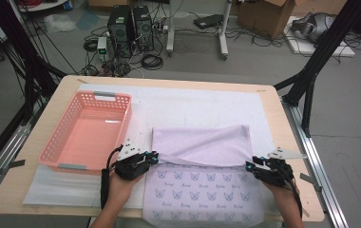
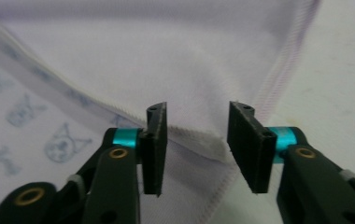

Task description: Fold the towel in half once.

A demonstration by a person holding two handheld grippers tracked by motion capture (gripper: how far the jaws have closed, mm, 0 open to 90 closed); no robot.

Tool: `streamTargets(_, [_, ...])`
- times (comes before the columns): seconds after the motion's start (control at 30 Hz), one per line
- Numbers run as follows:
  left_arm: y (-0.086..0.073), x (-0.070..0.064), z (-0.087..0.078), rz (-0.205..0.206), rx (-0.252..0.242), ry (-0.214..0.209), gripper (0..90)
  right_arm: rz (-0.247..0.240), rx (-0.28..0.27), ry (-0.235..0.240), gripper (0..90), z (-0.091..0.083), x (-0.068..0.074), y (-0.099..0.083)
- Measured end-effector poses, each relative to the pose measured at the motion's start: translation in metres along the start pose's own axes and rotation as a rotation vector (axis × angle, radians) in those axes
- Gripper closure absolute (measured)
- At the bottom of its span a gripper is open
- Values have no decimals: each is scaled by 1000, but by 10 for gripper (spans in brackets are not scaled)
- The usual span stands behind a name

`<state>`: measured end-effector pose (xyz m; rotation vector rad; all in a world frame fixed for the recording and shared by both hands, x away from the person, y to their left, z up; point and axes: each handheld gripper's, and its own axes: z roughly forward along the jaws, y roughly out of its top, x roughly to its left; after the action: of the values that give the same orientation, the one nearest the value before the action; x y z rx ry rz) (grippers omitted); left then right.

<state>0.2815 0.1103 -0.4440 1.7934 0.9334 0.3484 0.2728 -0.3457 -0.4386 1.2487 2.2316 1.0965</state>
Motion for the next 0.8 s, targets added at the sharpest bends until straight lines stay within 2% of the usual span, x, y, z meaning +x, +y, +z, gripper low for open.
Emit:
streamTargets(0.03, [-1,1,0,3,5,-2,819,-26,32,-13,668,5,2,0])
streamTargets(0.07, [-1,1,1,-4,3,-4,823,-64,64,-38,770,8,5,-1])
streamTargets(0.1, [-2,1,0,-2,5,-10,828,-67,52,-35,837,7,5,-1])
streamTargets(0.23, [-3,-1,-4,-9,-2,-18,835,-42,37,-12,847,-3,4,-8])
streamTargets(0.3, [-4,-4,-8,-2,-7,-19,838,-45,19,-3,847,-10,6,-10])
streamTargets(0.6, [-12,-21,-35,6,-40,-68,837,-43,-23,53,846,-48,21,-25])
streamTargets(0.7, [-17,-29,-41,15,-34,-64,833,-22,-26,65,845,-59,28,-34])
streamTargets(0.8, [-22,-35,-46,14,-27,-58,827,-27,-30,63,845,-67,34,-40])
